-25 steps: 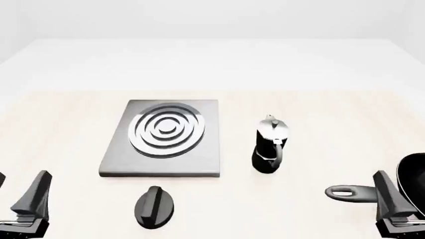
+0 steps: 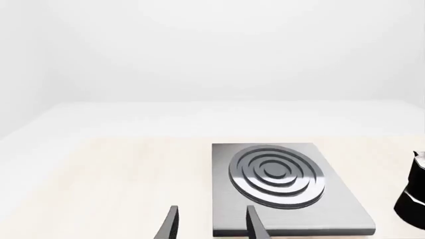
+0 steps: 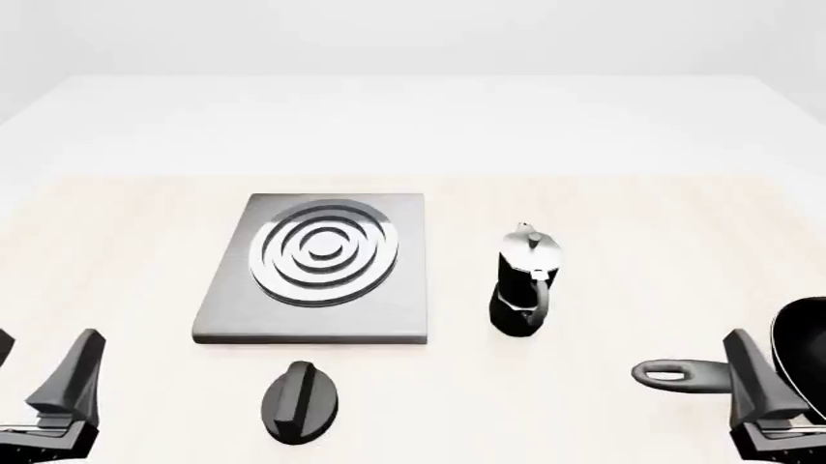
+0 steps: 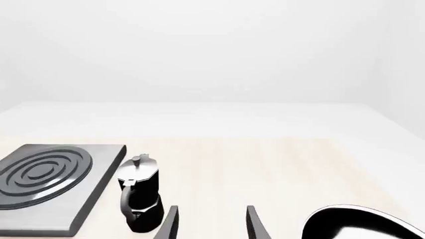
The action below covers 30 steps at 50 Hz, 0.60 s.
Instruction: Put the frying pan on the stove.
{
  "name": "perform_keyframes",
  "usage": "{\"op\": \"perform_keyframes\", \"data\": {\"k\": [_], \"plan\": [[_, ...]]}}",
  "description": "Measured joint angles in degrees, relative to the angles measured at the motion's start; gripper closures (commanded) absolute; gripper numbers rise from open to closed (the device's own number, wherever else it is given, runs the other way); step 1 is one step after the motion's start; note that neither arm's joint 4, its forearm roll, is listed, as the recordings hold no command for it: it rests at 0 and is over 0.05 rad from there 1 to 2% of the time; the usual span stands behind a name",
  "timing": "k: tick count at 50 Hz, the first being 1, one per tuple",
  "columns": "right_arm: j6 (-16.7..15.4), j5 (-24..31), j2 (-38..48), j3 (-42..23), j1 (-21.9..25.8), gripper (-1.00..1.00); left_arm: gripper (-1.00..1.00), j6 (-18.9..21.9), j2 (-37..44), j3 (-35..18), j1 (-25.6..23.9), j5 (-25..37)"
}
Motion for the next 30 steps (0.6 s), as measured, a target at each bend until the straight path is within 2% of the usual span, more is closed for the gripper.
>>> {"op": "perform_keyframes", "data": {"k": [14,30], "plan": [[1.1,1.5,-0.4,-2.8,-0.4,-1.0,-1.0,0.4,1.5,0.0,-0.2,-1.0],[2.3,4.4,-0.8,-9.2,-0.4,-1.0,-1.0,1.1,3.1,-0.4,-0.4,-2.2]]}}
